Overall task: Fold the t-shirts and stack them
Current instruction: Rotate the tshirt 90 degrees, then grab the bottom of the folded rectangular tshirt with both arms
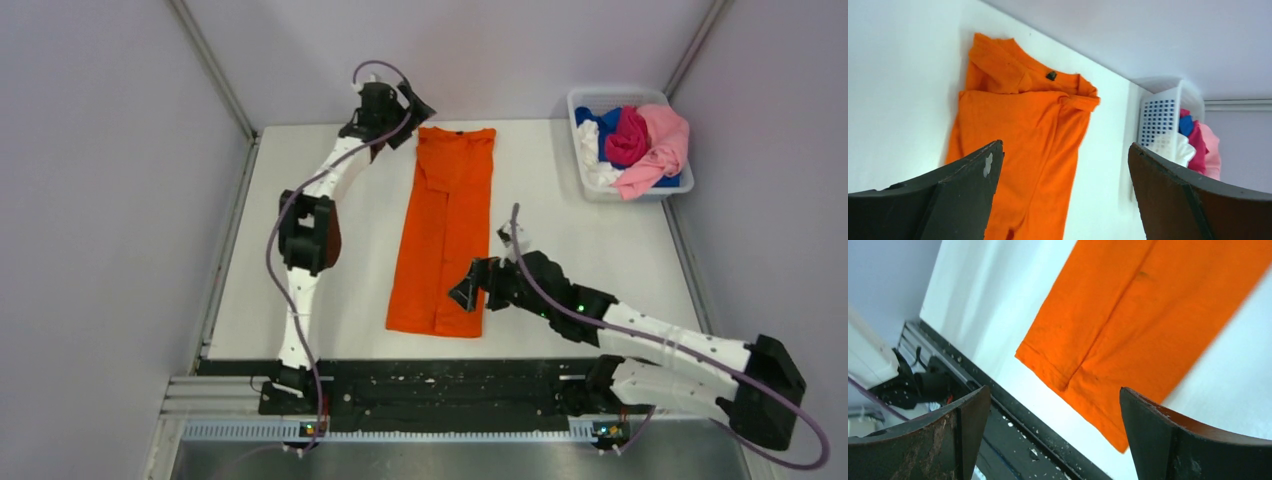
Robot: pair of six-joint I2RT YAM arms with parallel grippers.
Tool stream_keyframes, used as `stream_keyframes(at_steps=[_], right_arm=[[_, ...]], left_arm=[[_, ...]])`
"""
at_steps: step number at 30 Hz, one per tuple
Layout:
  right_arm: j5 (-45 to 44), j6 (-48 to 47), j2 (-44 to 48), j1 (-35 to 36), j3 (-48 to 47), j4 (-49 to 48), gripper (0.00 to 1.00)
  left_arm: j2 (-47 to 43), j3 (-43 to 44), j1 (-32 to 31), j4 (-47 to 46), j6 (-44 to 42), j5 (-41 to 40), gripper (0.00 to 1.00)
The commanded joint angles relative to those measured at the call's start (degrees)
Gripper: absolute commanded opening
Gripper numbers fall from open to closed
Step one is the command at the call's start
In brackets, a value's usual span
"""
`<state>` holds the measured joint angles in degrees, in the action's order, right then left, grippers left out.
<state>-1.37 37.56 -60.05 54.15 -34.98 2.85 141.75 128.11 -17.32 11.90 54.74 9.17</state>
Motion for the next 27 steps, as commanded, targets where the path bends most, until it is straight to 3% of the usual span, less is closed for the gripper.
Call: stream_keyframes(at_steps=[1,6,10,13,20,23,27], right_arm=[[-11.4,10.1,11.5,0.0,6.7,5.8,0.99],[-7.8,10.5,14.8,-0.4,7.3,7.8,0.99],[-4.7,13.3,9.2,-0.4,6.8,9.0,0.9],[-1.9,14.1,3.8,-0.4,6.5,7.5,0.84],[0.8,15.2,-5.6,-0.2,6.8,3.8,0.67],[1.1,15.9,-7.0,-0.2,7.7,2.5,0.63],[1.1,16.6,-8.2,0.1,8.4,1.9,0.57]], left_arm=[[-25.9,-9.8,0.0,4.1,-12.3,-4.6,0.99],[-52.1,-40.2,-1.1,7.1,-16.6,-10.0,0.99],[-69.6,-68.1,-2.4,3.5,-13.9,-10.7,0.99],[-78.9,-81.6,-3.9,-0.2,-12.5,-6.6,0.99],[-86.8,-92.1,-6.6,9.7,-11.7,2.5,0.99],[-88.6,-98.8,-8.2,8.2,-9.8,5.8,0.97],[-88.3,-105.6,-9.7,6.3,-7.3,9.7,0.88]])
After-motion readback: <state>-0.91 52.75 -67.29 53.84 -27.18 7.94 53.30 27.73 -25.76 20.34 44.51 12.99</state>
